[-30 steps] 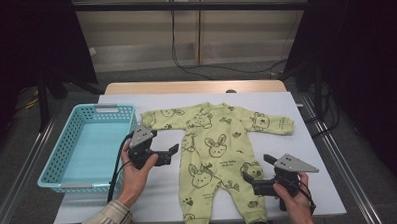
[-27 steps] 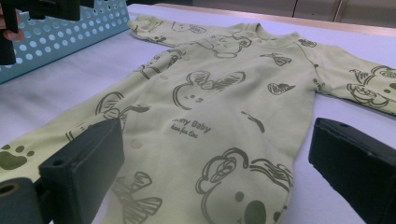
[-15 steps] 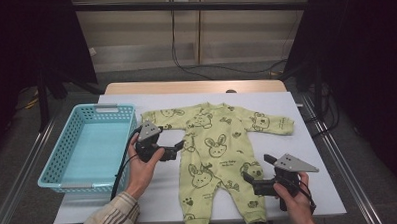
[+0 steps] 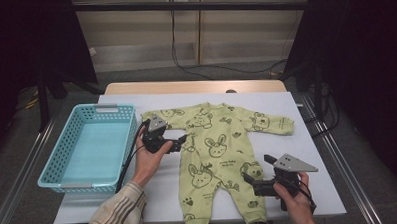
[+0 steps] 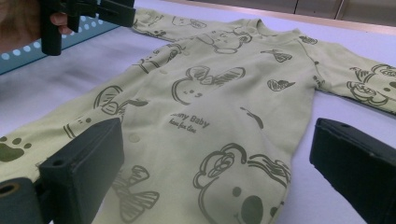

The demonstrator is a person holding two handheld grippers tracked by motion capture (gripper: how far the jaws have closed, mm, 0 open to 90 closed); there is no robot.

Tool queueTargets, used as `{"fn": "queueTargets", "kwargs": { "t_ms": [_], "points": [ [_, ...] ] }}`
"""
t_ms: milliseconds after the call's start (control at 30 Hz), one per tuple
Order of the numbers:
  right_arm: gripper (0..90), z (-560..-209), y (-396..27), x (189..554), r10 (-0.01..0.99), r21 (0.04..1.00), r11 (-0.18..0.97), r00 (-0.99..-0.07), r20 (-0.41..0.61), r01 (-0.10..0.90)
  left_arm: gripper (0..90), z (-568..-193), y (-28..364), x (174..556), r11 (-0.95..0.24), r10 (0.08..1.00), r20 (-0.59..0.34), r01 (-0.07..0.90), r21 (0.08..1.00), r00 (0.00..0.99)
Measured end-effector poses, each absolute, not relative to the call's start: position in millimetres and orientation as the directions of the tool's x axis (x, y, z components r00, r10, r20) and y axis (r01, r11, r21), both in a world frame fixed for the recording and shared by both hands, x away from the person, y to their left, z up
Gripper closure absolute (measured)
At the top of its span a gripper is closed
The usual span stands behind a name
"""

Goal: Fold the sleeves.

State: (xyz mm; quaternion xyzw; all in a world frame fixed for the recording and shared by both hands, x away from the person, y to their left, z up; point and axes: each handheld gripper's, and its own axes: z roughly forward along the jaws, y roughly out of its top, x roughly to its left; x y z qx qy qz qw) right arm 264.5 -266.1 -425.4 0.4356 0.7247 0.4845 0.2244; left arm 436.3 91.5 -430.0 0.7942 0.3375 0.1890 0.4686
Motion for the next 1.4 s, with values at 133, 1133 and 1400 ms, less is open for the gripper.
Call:
{"fn": "queueTargets", "kwargs": {
  "t_ms": [133,1133,1400],
  "points": [
    [2.8,-426,-266,264,0.847,0.896,0.152,-0.522,0.1,0.418,5.4,-432,94,451,-0.325,0.73,-0.019,0.372,0.869,0.683],
    [2.7,-426,-267,263,0.839,0.897,0.158,-0.535,0.098,0.412,24.4,-462,101,508,-0.373,0.845,0.026,0.553,0.745,0.535],
    [2.7,-426,-266,263,0.84,0.894,0.171,-0.536,0.087,0.413,41.6,-460,103,510,-0.403,0.808,-0.003,0.555,0.728,0.59]
  ]
}}
